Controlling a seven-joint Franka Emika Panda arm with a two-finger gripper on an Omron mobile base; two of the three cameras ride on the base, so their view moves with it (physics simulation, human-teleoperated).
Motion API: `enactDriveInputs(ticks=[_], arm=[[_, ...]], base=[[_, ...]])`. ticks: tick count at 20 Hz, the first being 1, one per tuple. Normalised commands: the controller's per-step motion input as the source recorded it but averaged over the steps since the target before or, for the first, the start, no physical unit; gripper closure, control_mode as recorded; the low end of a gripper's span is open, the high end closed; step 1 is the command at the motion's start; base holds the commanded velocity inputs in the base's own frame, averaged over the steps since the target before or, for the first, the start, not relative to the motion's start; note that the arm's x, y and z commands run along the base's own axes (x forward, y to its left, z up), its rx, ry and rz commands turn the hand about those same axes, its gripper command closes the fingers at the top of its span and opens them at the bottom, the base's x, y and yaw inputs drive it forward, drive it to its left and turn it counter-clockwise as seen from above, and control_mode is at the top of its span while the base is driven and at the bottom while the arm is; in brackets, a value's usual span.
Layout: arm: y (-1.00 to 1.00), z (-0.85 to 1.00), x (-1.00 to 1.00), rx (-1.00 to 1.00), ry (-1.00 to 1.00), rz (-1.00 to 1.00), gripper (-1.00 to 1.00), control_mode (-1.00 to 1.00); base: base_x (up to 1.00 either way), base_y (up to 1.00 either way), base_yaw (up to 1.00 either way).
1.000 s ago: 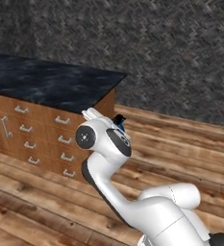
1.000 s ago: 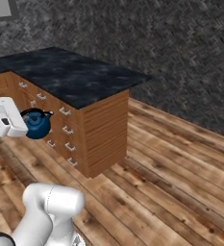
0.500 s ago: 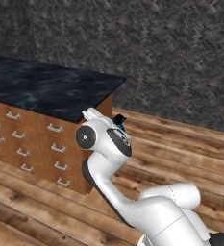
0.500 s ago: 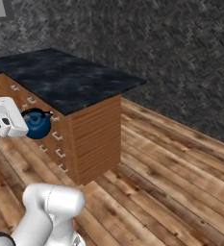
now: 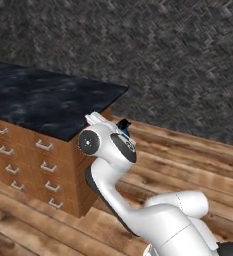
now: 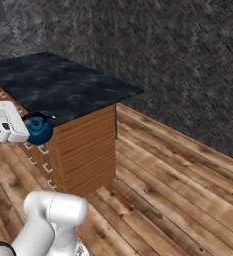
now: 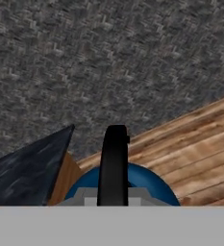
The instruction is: The kettle is done boiling. Turn off the stove, then wait for 300 timesteps before moving the kettle to the dining table.
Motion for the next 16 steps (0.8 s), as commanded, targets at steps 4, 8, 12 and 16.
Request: enactDriveInputs(ticks=[4,8,12,16], arm=[[0.0,0.0,0.0,0.0,0.0,0.0,1.0,1.0],[0.0,0.0,0.0,0.0,0.0,0.0,1.0,1.0],[0.0,0.0,0.0,0.0,0.0,0.0,1.0,1.0],[0.0,0.0,0.0,0.0,0.0,0.0,1.0,1.0]], base=[[0.52,-0.44,0.05],[0.55,-0.47,0.05],[0.54,-0.45,0.02],[0.54,-0.38,0.0]])
